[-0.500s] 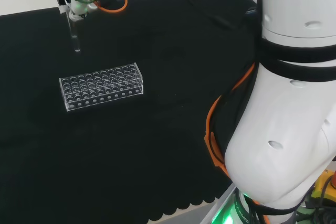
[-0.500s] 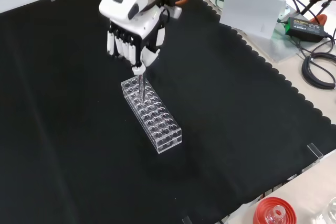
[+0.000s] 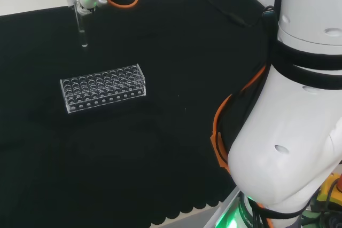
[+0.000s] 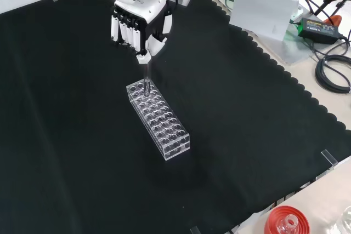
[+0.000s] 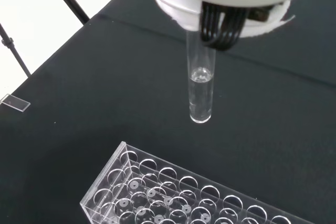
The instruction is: Shake the test tube.
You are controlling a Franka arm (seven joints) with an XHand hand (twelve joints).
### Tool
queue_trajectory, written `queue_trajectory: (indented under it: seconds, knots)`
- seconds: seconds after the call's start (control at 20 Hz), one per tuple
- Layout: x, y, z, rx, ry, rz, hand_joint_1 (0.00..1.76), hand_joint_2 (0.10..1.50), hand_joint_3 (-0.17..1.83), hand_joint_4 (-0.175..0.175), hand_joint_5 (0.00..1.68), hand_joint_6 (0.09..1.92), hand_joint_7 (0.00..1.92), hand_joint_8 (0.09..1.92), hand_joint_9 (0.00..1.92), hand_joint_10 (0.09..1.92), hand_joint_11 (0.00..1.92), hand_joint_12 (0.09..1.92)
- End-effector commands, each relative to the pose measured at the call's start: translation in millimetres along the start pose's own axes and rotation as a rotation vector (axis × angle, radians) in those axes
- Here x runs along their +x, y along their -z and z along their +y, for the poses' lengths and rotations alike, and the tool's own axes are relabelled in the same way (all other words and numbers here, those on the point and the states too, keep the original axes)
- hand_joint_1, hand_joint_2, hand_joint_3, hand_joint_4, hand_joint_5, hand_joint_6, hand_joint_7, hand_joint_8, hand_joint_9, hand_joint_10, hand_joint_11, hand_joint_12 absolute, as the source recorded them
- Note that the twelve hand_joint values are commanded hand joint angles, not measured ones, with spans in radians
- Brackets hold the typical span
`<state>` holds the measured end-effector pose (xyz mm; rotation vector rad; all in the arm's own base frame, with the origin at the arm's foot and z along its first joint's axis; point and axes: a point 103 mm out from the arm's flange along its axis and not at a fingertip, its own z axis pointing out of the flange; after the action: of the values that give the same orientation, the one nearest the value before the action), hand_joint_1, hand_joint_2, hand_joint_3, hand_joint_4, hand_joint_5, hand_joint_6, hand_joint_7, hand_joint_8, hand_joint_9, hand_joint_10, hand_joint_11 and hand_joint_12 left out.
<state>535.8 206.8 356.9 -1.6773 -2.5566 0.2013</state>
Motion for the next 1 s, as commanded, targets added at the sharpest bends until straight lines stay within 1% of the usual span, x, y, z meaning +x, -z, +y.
queue_trajectory:
  seconds: [0.05, 0.2, 0.3, 0.4, 0.5, 0.6, 0.7, 0.75, 0.9, 1.0]
  knots:
    - [12, -1, 6, 0.001, 0.015, 0.056, 1.44, 0.62, 0.64, -0.175, 1.36, 0.23, 1.4, 0.75, 1.33, 0.52, 0.98, 1.18]
    - [42, 3, 13, -0.003, 0.079, 0.117, 1.44, 0.62, 0.64, -0.175, 1.36, 0.22, 1.4, 0.75, 1.33, 0.52, 0.98, 1.18]
    - [68, 9, 16, -0.011, 0.14, 0.152, 1.44, 0.62, 0.64, -0.175, 1.36, 0.22, 1.4, 0.75, 1.33, 0.52, 0.98, 1.18]
    - [90, 15, 16, -0.018, 0.197, 0.169, 1.44, 0.62, 0.64, -0.175, 1.37, 0.22, 1.4, 0.75, 1.33, 0.52, 0.98, 1.18]
    - [99, 16, 13, -0.019, 0.22, 0.172, 1.44, 0.62, 0.64, -0.175, 1.37, 0.22, 1.4, 0.75, 1.33, 0.52, 0.98, 1.18]
    - [92, 11, 10, -0.009, 0.201, 0.161, 1.44, 0.62, 0.64, -0.175, 1.37, 0.22, 1.4, 0.75, 1.33, 0.52, 0.98, 1.18]
    - [72, 5, 7, 0.003, 0.157, 0.137, 1.44, 0.62, 0.64, -0.175, 1.37, 0.22, 1.4, 0.75, 1.33, 0.51, 0.98, 1.18]
    - [59, 2, 4, 0.008, 0.128, 0.122, 1.44, 0.62, 0.64, -0.175, 1.37, 0.22, 1.4, 0.75, 1.33, 0.51, 0.98, 1.18]
    - [8, -7, -6, 0.028, 0.013, 0.076, 1.44, 0.62, 0.64, -0.175, 1.37, 0.22, 1.4, 0.75, 1.33, 0.51, 0.98, 1.18]
    - [-22, -10, -13, 0.037, -0.053, 0.047, 1.44, 0.62, 0.64, -0.175, 1.37, 0.21, 1.4, 0.75, 1.33, 0.51, 0.98, 1.18]
